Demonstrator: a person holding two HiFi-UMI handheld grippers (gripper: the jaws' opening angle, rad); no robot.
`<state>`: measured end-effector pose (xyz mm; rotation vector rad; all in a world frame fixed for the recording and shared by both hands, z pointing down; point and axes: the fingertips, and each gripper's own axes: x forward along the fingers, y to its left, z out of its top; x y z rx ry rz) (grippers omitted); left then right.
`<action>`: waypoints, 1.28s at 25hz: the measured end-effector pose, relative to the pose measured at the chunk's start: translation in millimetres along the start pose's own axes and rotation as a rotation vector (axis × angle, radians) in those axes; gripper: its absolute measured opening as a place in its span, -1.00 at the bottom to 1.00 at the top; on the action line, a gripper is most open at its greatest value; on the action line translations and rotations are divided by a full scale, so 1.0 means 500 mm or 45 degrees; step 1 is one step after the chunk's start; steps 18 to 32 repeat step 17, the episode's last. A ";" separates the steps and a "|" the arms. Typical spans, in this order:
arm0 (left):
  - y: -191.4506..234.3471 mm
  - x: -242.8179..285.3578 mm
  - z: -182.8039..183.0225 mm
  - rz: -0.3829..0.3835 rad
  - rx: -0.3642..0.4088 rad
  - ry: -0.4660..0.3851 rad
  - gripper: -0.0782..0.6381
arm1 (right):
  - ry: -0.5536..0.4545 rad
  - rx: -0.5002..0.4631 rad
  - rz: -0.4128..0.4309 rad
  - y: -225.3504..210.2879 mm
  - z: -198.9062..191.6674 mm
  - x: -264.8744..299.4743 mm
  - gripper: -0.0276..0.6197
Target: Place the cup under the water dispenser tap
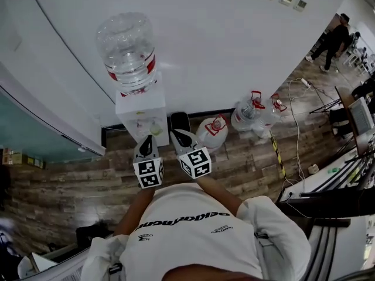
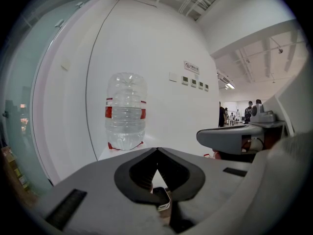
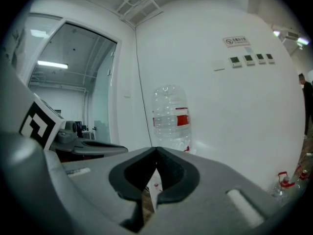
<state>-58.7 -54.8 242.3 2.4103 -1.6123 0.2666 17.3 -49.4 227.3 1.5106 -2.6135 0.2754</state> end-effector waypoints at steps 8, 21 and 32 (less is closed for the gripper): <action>-0.005 -0.020 0.010 -0.009 0.013 -0.014 -0.79 | -0.018 -0.003 -0.021 0.005 0.010 -0.016 -0.92; -0.005 -0.026 -0.004 -0.015 0.014 -0.008 -0.79 | -0.019 0.009 -0.012 0.013 0.003 -0.020 -0.92; -0.005 -0.026 -0.004 -0.015 0.014 -0.008 -0.79 | -0.019 0.009 -0.012 0.013 0.003 -0.020 -0.92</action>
